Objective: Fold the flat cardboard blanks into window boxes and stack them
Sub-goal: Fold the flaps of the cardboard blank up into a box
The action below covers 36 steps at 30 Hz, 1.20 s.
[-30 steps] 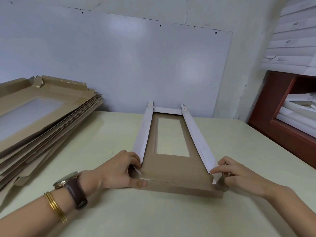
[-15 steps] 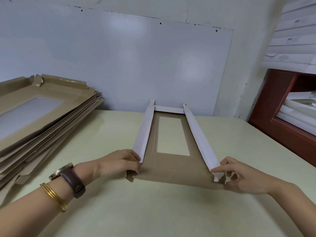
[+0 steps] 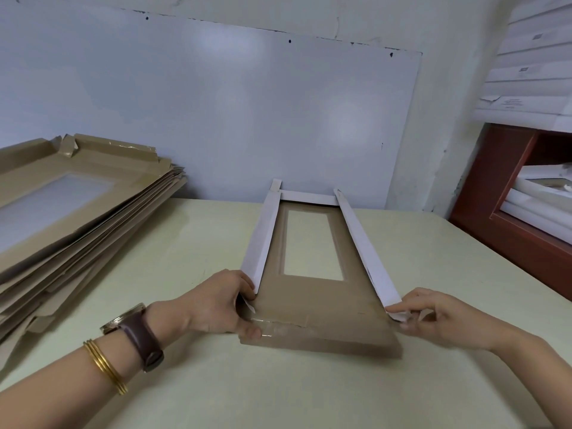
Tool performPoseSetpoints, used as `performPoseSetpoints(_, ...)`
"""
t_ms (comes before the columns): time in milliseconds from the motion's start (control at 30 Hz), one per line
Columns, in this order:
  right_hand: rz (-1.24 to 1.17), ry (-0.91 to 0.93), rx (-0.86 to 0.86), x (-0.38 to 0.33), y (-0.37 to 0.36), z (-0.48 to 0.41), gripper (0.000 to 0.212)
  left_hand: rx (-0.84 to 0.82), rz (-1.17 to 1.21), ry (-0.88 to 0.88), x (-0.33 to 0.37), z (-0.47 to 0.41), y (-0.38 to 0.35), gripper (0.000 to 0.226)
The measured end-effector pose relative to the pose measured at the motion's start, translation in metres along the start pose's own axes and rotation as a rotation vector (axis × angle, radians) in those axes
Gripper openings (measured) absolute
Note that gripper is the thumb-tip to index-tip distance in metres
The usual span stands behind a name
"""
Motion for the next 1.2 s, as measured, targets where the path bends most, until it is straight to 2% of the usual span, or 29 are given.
performPoseSetpoints(33,0.031,-0.030,-0.013,0.000,0.001,-0.001,0.017,-0.006,-0.016,-0.002,0.001,0.000,-0.001,0.056)
performPoseSetpoints(67,0.082,-0.051,-0.028,-0.001,0.002,-0.002,0.020,-0.013,-0.028,-0.005,0.002,-0.001,-0.001,0.055)
performPoseSetpoints(133,0.155,-0.053,-0.029,-0.003,0.001,-0.006,0.049,-0.024,-0.042,-0.014,0.004,-0.002,-0.002,0.053)
performPoseSetpoints(167,0.176,-0.051,0.001,-0.005,0.002,-0.008,0.053,-0.028,-0.049,-0.016,0.005,-0.002,-0.002,0.052)
performPoseSetpoints(233,0.255,-0.046,0.068,-0.009,0.000,-0.010,0.048,-0.029,-0.057,-0.009,0.006,-0.001,-0.001,0.054)
performPoseSetpoints(333,0.398,-0.037,0.144,-0.013,-0.007,-0.013,0.029,-0.030,-0.026,0.004,0.005,0.000,0.001,0.055)
performPoseSetpoints(433,0.418,-0.058,0.157,-0.015,-0.019,-0.013,0.017,-0.017,-0.044,0.007,0.004,0.001,0.003,0.053)
performPoseSetpoints(567,0.408,-0.070,0.184,-0.013,-0.019,-0.013,0.018,-0.050,-0.075,0.014,0.004,0.005,0.004,0.050)
performPoseSetpoints(700,0.397,-0.086,0.199,-0.011,-0.018,-0.014,0.020,-0.212,-0.017,-0.013,0.009,0.009,0.003,0.041)
performPoseSetpoints(867,0.420,-0.069,0.182,-0.011,-0.020,-0.015,0.020,-0.359,-0.058,-0.017,0.006,0.006,0.001,0.036)
performPoseSetpoints(1000,0.444,-0.066,0.182,-0.009,-0.021,-0.016,0.023,-0.388,0.064,0.007,0.000,0.001,0.000,0.032)
performPoseSetpoints(1200,0.445,-0.046,0.189,-0.009,-0.022,-0.013,0.027,-0.383,0.278,-0.047,-0.008,-0.003,0.002,0.020)
Point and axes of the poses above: each hand's wrist, its own z-axis away from the middle knuckle, its own y-axis out of the back of the hand, x = y × z, the point moved 10 cm from there along -z, towards the middle knuckle, and after that the axes turned 5 degrees about z, right-handed, at the moved point
